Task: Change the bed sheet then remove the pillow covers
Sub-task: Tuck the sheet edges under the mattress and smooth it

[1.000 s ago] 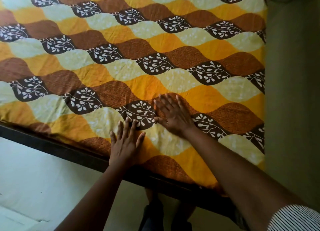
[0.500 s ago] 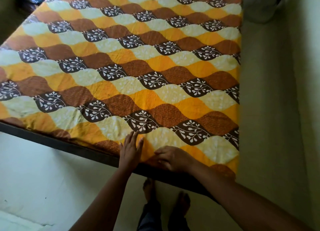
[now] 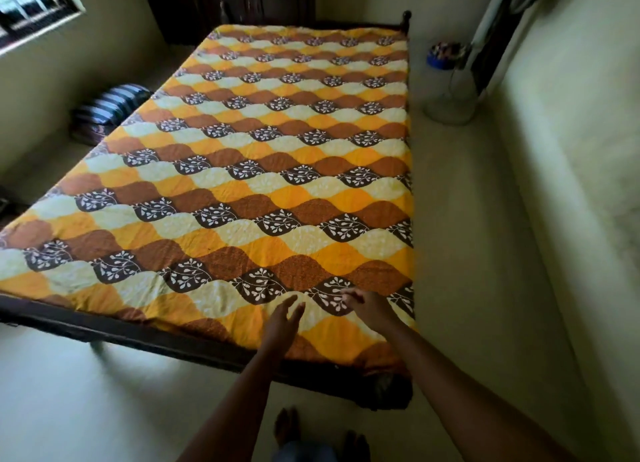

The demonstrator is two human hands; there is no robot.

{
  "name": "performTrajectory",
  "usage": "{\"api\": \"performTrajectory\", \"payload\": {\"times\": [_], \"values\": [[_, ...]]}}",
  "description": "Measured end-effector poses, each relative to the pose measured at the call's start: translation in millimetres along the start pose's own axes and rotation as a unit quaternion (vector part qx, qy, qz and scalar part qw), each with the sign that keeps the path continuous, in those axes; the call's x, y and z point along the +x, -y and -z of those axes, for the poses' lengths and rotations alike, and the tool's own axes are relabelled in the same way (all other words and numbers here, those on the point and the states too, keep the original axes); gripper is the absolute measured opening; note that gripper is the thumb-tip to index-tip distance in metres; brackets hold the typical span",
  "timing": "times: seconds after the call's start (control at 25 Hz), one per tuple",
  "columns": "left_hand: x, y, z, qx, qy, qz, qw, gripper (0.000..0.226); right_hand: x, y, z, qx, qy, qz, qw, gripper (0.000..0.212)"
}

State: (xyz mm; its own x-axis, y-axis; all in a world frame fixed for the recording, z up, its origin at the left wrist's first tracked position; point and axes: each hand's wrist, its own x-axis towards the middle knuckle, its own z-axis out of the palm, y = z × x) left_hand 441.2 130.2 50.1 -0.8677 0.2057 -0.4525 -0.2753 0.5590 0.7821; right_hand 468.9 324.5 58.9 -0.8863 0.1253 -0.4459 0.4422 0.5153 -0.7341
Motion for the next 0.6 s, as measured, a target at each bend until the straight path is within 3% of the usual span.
{"api": "performTrajectory", "payload": {"times": [0.32, 0.48, 0.6], "values": [[-4.4, -37.1, -36.7, -0.064, 0.005, -0.001, 0.998, 0.035, -52.5, -47.7, 64.9, 0.094, -0.135, -0.087, 0.983, 0.037], [4.1, -22.1, -16.3, -0.125, -0.034, 0.016, 0.992, 0.053, -50.2, -46.0, 55.9, 0.074, -0.125, -0.069, 0.987, 0.039], [-4.1, -2.3, 28.8, -0.147, -0.061, 0.035, 0.987, 0.047, -29.1, -20.3, 28.4, 0.048, -0.068, -0.042, 0.996, 0.040]]}}
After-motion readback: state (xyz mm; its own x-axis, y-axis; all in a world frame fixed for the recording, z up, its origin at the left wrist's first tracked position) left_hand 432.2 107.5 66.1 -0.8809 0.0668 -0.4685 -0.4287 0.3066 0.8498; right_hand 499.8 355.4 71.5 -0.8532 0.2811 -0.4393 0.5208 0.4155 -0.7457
